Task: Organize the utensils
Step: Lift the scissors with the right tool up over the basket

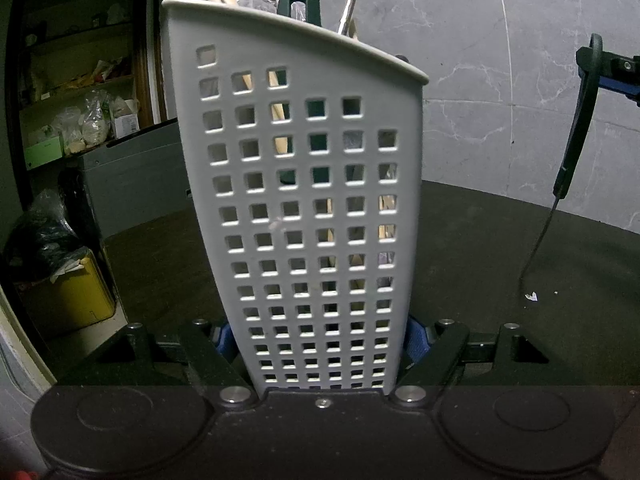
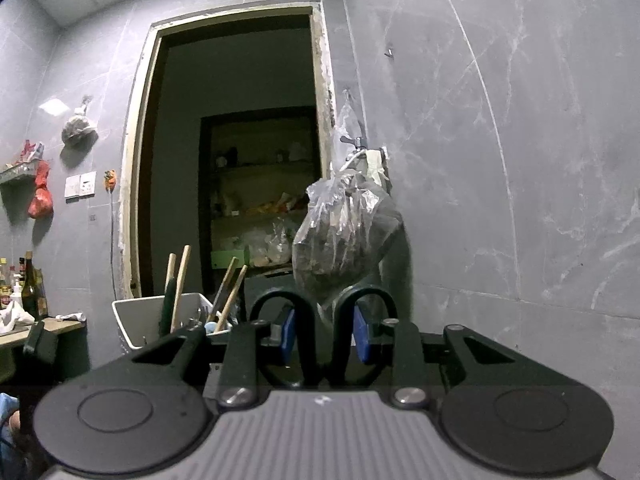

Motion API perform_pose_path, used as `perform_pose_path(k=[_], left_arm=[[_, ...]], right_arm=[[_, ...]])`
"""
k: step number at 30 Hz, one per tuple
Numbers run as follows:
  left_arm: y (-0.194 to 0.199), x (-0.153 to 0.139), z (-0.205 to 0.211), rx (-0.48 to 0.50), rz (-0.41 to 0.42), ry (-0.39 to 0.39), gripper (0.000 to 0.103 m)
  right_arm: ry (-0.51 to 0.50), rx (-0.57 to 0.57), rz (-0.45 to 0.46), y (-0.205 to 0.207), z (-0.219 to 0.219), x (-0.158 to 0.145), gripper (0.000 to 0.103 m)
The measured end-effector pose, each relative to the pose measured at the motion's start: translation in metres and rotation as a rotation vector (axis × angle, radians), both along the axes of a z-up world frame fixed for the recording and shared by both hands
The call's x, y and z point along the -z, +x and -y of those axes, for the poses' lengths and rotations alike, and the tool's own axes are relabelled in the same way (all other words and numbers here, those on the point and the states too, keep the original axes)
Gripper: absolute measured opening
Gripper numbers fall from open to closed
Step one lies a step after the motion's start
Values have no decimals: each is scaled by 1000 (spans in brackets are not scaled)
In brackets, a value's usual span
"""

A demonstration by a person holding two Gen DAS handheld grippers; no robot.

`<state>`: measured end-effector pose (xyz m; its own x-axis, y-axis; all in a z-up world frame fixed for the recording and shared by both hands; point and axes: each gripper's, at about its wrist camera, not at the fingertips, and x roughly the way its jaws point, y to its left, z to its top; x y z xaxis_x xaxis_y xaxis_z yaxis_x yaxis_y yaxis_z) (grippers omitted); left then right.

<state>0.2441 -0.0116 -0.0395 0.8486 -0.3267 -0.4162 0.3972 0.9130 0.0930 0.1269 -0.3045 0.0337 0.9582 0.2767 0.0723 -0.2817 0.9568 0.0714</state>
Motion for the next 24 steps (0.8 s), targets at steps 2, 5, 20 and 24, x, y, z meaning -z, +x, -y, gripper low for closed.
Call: perform_pose_path(k=[2,5,20,24], left_arm=[[0,0,0,0,0,1,78],[0,0,0,0,0,0,78],[0,0,1,0,0,-3,78],[0,0,1,0,-1,-2,78]], right_arm=[[-2,0,-10,2,1,-3,34],[-9,4,-25,3,0,-5,34],[-43,-57,-28,20,-20,-29,33],[-70,-111,16,21,-34,-51,33]])
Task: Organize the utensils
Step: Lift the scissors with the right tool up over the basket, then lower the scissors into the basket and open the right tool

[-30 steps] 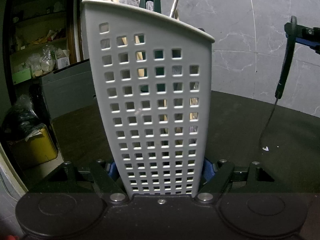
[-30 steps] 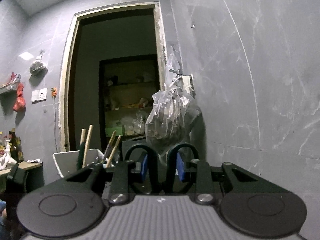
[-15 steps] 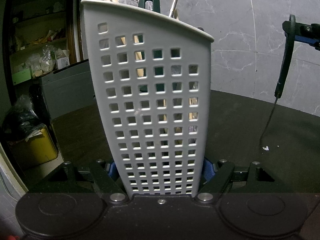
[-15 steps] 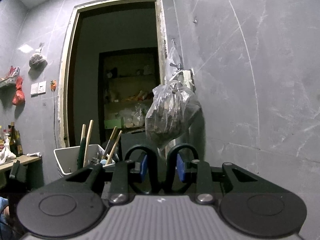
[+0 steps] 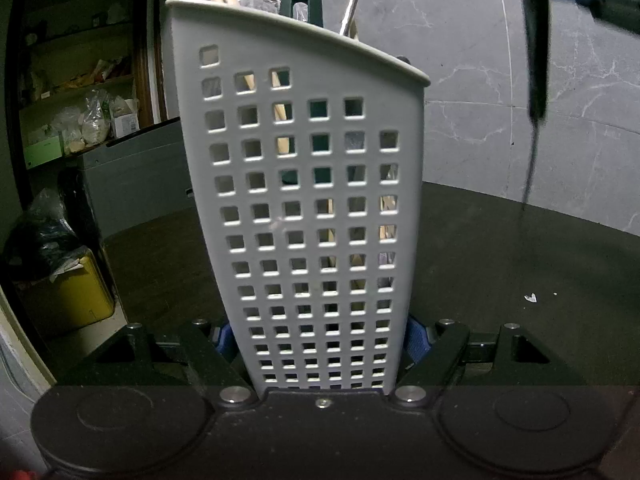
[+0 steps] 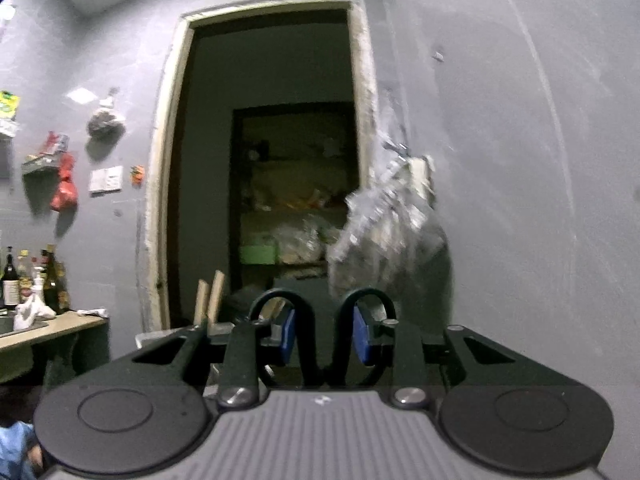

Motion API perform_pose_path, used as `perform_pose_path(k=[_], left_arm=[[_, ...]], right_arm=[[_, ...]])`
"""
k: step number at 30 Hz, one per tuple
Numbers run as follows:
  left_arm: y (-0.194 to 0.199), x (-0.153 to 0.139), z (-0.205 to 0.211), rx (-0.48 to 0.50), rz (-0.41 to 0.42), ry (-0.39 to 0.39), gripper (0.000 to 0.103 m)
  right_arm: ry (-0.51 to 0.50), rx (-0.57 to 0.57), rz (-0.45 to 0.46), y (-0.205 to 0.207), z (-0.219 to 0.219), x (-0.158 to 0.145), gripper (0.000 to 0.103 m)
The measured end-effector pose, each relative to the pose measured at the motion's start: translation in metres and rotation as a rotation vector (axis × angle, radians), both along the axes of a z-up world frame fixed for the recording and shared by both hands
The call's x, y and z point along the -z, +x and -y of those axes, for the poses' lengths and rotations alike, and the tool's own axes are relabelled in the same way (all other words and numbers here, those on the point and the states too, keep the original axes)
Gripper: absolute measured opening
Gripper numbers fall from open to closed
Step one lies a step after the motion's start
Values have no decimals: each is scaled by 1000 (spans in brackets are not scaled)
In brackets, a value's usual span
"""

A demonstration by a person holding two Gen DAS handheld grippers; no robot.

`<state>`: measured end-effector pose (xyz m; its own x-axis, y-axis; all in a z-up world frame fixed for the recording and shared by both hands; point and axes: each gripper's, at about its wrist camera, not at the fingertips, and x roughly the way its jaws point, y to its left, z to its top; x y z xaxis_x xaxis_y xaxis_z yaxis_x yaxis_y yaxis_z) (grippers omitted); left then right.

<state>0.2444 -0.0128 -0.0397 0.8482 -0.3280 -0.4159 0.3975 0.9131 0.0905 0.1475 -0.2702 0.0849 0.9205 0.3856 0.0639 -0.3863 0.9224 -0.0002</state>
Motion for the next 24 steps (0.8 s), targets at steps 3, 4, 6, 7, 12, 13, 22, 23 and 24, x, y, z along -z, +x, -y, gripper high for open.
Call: perform_pose_path(k=[3,4,6,7,12,13,22,23,24], left_arm=[[0,0,0,0,-1,-1,78],[0,0,0,0,-1,0,78],[0,0,0,0,0,0,78],[0,0,0,-1,0,0,78],[0,0,0,0,-1,-1,78],[0,0,0,0,0,-1,78],[0,0,0,0,0,0,78],[0,0,0,0,0,1,78],[0,0,0,0,0,0,78]], right_arm=[[2,-52,46,-2,-10,-21,33],[11,-75,62,-3,-13,-29,33],[22,-119,95,-4,-19,-43,33],[26,-146,113,-4,-23,-51,33],[31,-240,152,3,-45,-72,33],[28,-253,154,6,-50,-74,33],[27,-309,153,29,-82,-70,33],[22,-305,155,32,-85,-68,33],[16,-302,153,34,-88,-67,33]])
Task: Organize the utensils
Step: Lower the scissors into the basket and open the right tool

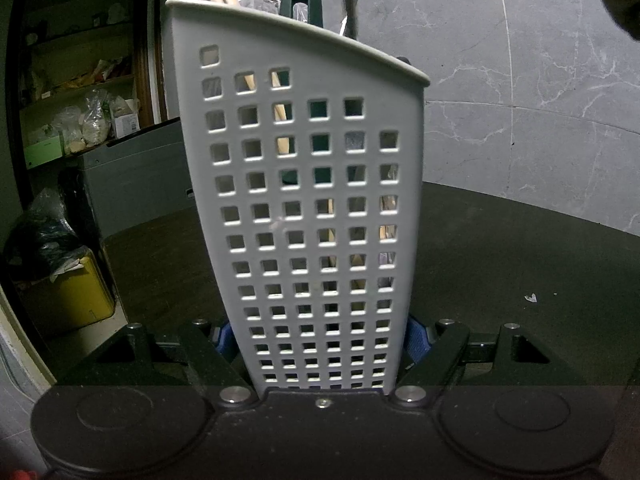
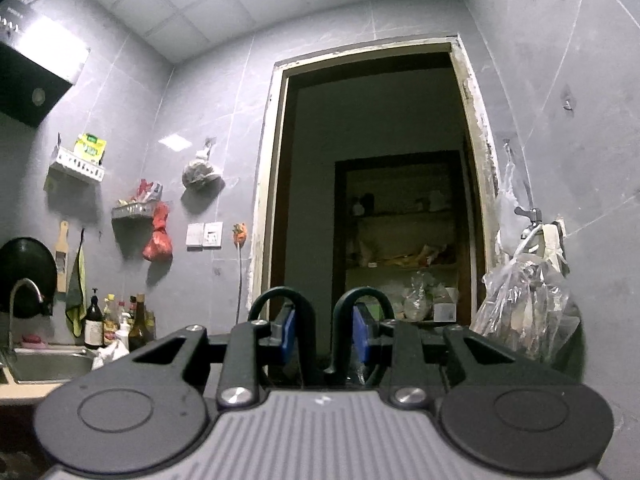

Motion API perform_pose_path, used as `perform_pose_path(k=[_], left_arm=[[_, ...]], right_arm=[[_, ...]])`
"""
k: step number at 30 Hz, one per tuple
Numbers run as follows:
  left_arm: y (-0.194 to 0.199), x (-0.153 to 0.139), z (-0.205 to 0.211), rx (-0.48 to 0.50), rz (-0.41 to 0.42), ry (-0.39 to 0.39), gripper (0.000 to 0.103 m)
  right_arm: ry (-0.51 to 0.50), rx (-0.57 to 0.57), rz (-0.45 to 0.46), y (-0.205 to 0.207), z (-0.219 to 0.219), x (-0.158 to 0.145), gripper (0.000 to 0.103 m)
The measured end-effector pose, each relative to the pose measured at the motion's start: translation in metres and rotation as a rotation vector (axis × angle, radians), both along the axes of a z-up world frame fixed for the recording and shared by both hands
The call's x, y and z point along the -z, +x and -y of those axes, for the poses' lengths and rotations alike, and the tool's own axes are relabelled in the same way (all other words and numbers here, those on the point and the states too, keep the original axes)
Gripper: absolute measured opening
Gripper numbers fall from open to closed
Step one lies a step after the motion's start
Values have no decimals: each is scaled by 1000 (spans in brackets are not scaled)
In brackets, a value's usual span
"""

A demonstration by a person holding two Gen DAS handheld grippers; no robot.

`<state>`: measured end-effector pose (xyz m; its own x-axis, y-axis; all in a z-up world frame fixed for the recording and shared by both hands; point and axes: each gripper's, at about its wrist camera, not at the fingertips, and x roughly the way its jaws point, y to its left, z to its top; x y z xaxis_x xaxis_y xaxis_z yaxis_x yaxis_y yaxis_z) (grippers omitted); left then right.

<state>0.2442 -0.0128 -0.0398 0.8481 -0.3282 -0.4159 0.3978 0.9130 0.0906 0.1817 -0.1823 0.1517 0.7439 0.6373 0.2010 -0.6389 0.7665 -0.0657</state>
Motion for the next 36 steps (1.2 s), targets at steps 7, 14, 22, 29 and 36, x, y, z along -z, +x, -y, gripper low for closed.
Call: perform_pose_path(k=[7,14,22,29,36], left_arm=[[0,0,0,-1,0,1,78],[0,0,0,-1,0,1,78],[0,0,0,0,0,1,78],[0,0,1,-1,0,3,78],[0,0,2,-2,0,6,78]], right_arm=[[-16,-15,-80,20,-11,16,33],[-34,-20,-140,30,-13,33,33],[-53,-12,-185,35,-14,50,33],[-76,-18,-237,39,-12,68,32],[-102,-16,-266,35,-10,80,31]])
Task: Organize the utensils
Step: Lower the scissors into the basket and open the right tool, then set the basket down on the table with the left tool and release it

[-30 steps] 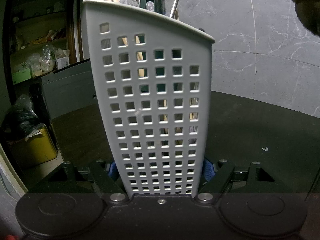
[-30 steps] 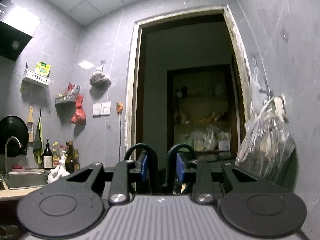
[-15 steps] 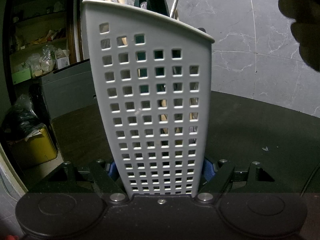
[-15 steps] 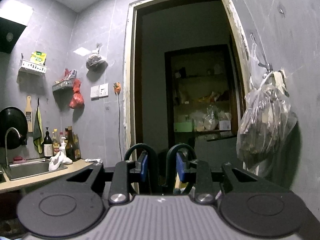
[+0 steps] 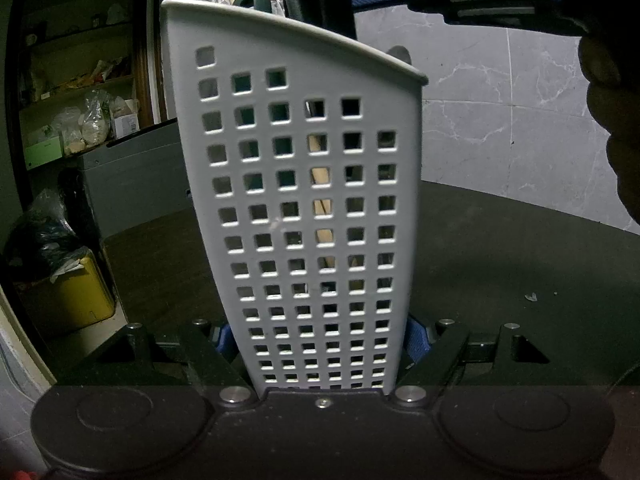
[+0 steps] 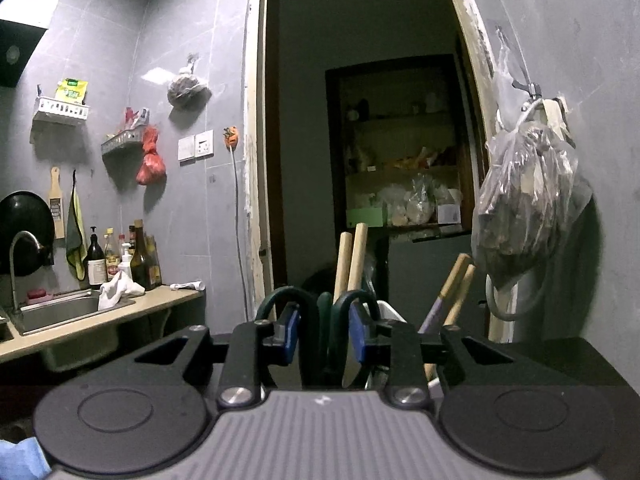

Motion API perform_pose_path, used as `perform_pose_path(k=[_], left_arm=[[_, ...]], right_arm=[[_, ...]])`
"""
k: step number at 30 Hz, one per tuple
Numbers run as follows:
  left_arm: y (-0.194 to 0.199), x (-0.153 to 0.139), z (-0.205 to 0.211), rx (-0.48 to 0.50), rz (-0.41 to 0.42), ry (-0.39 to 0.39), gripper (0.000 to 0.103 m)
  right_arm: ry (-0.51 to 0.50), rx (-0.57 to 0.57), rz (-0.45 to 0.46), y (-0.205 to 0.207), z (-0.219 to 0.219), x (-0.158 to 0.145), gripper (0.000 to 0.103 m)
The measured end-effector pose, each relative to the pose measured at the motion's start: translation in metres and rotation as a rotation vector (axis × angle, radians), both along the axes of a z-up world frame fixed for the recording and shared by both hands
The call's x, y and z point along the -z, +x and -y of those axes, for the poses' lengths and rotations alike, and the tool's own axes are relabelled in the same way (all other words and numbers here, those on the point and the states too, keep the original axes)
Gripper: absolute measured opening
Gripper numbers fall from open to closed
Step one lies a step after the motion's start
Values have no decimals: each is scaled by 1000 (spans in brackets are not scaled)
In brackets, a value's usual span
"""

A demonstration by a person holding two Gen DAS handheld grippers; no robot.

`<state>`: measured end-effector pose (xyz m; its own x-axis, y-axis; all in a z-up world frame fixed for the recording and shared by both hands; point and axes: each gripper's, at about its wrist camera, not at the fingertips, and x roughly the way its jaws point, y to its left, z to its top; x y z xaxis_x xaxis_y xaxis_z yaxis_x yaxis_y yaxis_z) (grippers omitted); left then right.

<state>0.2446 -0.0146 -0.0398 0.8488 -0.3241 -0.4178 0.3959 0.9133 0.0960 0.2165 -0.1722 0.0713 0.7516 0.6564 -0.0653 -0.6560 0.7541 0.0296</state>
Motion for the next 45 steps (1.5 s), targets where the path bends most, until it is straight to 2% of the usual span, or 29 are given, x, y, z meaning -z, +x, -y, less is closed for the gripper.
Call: perform_pose_path(k=[8,13,20,22,27,34,37,41,45], left_arm=[[0,0,0,-1,1,-2,78],[0,0,1,-2,3,-3,78],[-2,0,1,-9,3,-7,78],[-2,0,0,-10,6,-11,78],[-5,1,0,-9,16,-9,80],[-12,1,-2,-8,48,-18,90],[-18,0,-4,-26,74,-42,102],[-32,1,-10,-52,127,-81,102],[-49,3,-16,-47,114,-121,102]], right_arm=[[-11,-7,3,-5,0,-2,34],[-3,16,4,-8,5,-2,52],[22,57,12,-17,17,-3,70],[34,70,19,-20,20,-4,79],[39,90,36,-30,22,-6,85],[69,117,39,-42,26,-4,99],[89,144,31,-47,28,-1,103],[107,184,27,-59,32,2,103],[127,220,20,-76,38,8,103]])
